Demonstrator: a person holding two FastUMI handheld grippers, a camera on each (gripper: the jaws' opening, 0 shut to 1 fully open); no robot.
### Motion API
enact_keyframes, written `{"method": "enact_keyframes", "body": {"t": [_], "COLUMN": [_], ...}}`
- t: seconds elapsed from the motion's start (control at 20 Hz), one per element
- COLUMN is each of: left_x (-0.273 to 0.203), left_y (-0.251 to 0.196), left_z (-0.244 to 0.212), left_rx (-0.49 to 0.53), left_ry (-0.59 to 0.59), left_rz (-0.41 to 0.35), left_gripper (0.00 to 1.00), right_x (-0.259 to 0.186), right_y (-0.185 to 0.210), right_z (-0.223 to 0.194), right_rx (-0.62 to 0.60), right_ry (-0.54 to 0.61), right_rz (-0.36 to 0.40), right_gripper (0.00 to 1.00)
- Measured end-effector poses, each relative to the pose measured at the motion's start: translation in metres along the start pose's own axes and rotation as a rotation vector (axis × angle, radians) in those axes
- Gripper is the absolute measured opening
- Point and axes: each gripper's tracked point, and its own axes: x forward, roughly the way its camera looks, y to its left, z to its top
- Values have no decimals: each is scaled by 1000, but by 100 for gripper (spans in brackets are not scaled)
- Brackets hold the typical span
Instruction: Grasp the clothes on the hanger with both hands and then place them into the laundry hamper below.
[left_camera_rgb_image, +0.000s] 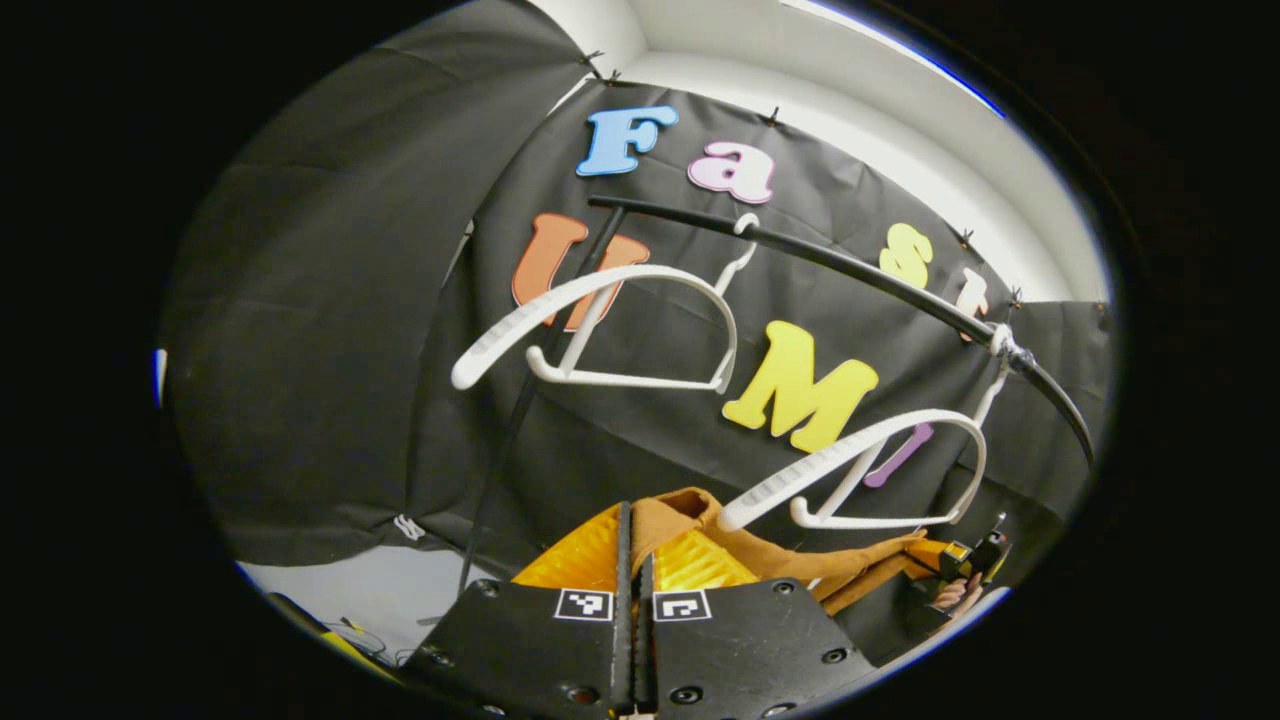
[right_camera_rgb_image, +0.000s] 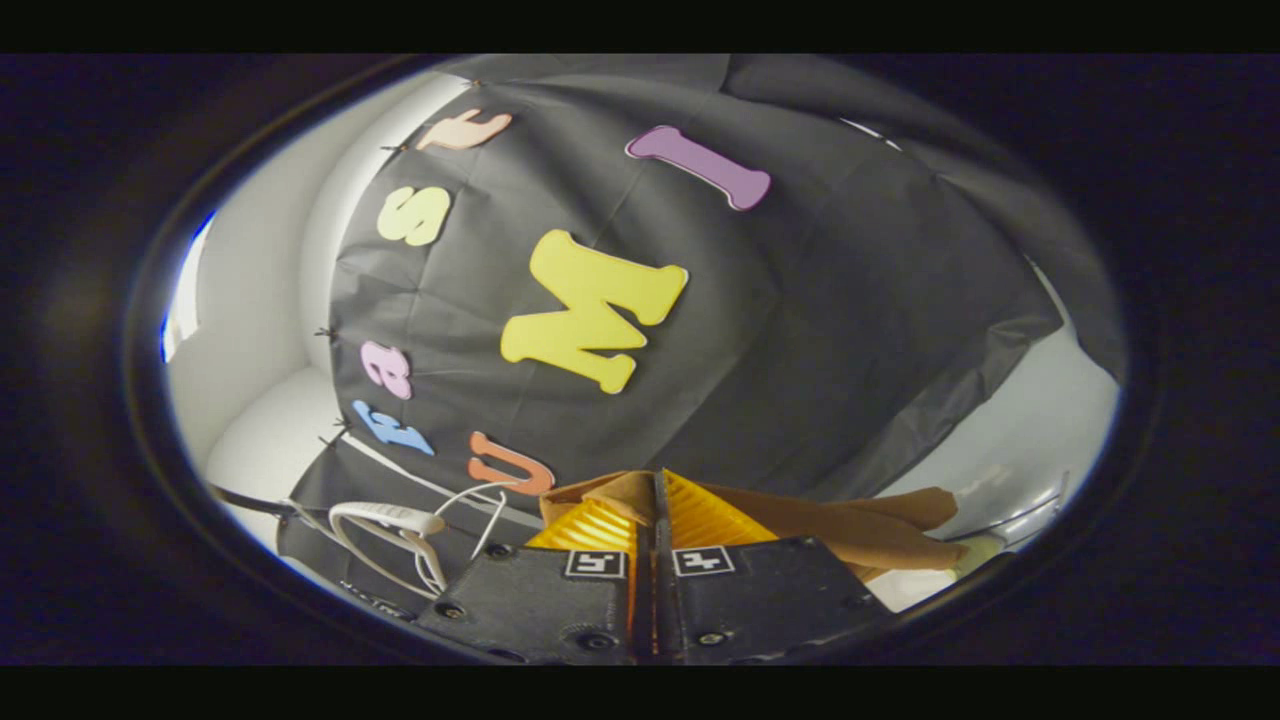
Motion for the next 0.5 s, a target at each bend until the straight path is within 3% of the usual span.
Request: {"method": "enact_keyframes", "body": {"t": [0.15, 0.2, 0.25, 0.3, 0.35, 0.45, 0.5], "left_x": [-7, -10, -15, -18, -20, -25, -29], "left_y": [3, 5, 4, 4, 3, 0, -2], "left_z": [-12, -16, -21, -25, -28, -36, -41], "left_rx": [-9, -2, 3, 1, -5, -18, -23], "left_ry": [19, 24, 29, 34, 39, 50, 58], "left_rz": [-7, -5, -7, -10, -14, -23, -31], "left_gripper": [1, 1, 1, 7, 1, 1, 1], "right_x": [-7, -10, -14, -15, -19, -28, -32], "right_y": [-6, -8, -9, -10, -12, -13, -14], "right_z": [-7, -8, -12, -14, -18, -27, -31], "right_rx": [17, 22, 24, 29, 31, 32, 35], "right_ry": [10, 9, 14, 15, 23, 31, 33], "right_rz": [7, 7, 11, 10, 10, 12, 10], "right_gripper": [10, 0, 0, 10, 5, 10, 5]}}
